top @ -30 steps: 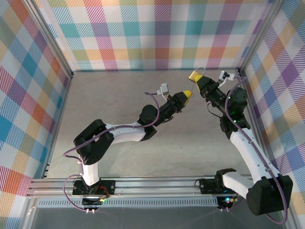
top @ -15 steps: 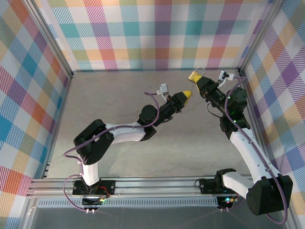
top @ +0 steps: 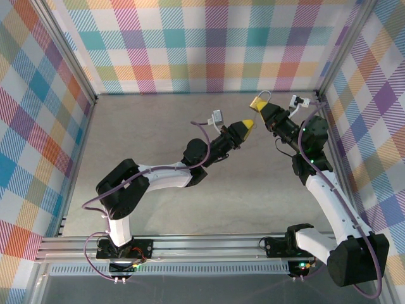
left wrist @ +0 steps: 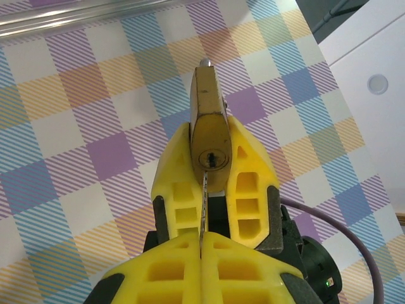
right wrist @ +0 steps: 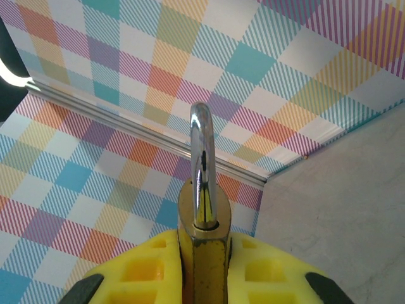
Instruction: Unlock with the key
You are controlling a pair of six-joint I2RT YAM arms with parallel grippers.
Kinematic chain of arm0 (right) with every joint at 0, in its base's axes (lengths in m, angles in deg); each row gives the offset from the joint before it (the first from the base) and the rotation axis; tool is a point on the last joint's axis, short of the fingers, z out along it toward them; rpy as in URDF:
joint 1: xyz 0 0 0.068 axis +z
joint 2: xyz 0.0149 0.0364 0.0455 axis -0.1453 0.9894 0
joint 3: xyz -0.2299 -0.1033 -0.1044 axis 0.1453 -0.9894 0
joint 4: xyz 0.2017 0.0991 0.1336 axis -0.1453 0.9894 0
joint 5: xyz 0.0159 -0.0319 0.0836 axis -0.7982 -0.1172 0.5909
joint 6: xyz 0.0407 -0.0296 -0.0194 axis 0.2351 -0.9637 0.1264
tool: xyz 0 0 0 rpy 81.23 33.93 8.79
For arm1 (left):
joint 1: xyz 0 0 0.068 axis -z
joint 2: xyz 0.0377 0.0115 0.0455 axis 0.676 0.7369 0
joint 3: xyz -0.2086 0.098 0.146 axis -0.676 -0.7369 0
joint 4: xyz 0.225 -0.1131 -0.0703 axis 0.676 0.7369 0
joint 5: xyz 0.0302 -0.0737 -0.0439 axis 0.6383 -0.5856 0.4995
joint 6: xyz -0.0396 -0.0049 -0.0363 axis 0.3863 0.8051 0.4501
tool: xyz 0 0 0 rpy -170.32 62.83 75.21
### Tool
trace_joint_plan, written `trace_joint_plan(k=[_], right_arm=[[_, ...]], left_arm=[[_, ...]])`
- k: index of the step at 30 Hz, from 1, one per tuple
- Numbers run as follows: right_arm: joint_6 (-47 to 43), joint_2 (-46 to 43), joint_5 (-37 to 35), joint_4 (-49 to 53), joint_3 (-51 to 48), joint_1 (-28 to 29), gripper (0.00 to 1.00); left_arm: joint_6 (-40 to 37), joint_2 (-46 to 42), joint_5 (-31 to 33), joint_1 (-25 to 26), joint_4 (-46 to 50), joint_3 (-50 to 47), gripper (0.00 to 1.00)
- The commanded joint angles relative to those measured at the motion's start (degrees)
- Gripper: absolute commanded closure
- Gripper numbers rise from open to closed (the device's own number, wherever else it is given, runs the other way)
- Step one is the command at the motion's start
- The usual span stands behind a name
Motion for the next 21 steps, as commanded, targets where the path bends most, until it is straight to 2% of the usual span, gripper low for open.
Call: trace_joint_plan(k=[1,21], right_arm=[[-1.9,-1.8,0.7,-3.1,0.6,0.4,1.00],[-1.6,-0.9,2.6,-4.4,0.4,0.4,1.00]], left_arm=[[-0.8,-2.7,-0.4,-0.6,-2.6,-0.2,1.00],[-0.6,-2.3,-1.5,-1.4,-2.0,0.7,1.00]])
